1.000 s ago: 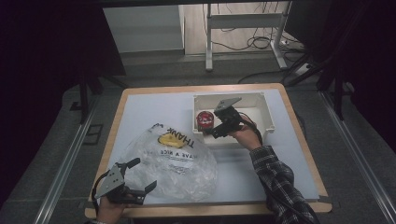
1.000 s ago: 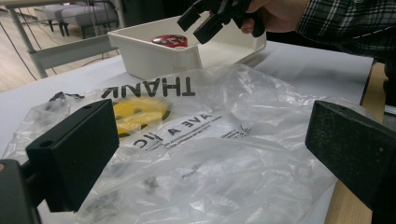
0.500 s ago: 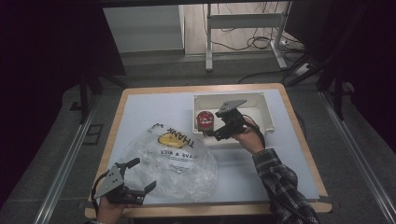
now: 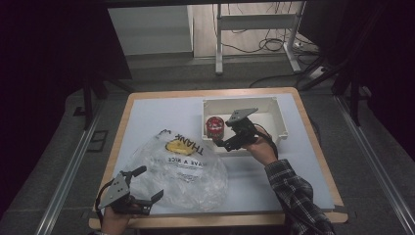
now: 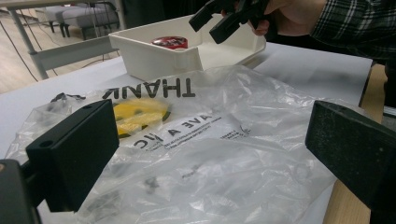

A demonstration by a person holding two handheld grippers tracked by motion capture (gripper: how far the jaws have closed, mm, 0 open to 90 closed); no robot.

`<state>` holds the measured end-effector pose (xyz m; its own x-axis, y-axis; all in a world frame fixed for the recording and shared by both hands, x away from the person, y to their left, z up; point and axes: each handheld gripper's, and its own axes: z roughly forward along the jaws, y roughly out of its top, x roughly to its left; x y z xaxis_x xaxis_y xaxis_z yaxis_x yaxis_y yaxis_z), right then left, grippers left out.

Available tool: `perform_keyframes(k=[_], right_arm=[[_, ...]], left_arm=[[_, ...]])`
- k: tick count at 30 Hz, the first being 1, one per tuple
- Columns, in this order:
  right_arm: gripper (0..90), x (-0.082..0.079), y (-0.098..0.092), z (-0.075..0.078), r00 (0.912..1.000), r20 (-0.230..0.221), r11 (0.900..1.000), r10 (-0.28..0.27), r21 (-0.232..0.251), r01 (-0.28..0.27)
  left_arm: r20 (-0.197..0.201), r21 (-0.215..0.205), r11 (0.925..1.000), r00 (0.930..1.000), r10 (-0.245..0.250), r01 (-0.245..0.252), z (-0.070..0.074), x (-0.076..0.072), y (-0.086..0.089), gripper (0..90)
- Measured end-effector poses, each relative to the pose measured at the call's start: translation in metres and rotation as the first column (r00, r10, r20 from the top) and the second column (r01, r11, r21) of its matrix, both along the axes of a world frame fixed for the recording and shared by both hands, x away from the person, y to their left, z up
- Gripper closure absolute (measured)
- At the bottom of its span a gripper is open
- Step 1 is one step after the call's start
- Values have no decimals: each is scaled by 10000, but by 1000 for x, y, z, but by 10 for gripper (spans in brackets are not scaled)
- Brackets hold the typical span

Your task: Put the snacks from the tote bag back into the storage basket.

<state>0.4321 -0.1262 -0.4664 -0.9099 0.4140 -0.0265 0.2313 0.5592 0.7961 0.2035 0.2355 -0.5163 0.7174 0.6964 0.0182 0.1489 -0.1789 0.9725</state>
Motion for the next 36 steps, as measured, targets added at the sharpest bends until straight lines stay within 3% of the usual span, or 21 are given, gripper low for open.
perform_keyframes(k=[21,31,32,36], right_arm=[[85,-19,-6,-3,10000,18,9998,-50,-180,51],[85,-25,-13,0,9999,-95,9999,-87,100,88],[85,-26,-16,1,9996,-275,9994,-32,339,42],[85,-28,-19,2,9995,-304,9988,6,498,9]], left_arm=[[18,47,10000,10000,-43,43,0,0,-1,28],[13,63,10000,10000,-47,47,0,0,-1,28],[13,82,10000,10000,-47,47,0,0,-1,28],[6,108,9999,10000,-55,54,0,0,-2,28]])
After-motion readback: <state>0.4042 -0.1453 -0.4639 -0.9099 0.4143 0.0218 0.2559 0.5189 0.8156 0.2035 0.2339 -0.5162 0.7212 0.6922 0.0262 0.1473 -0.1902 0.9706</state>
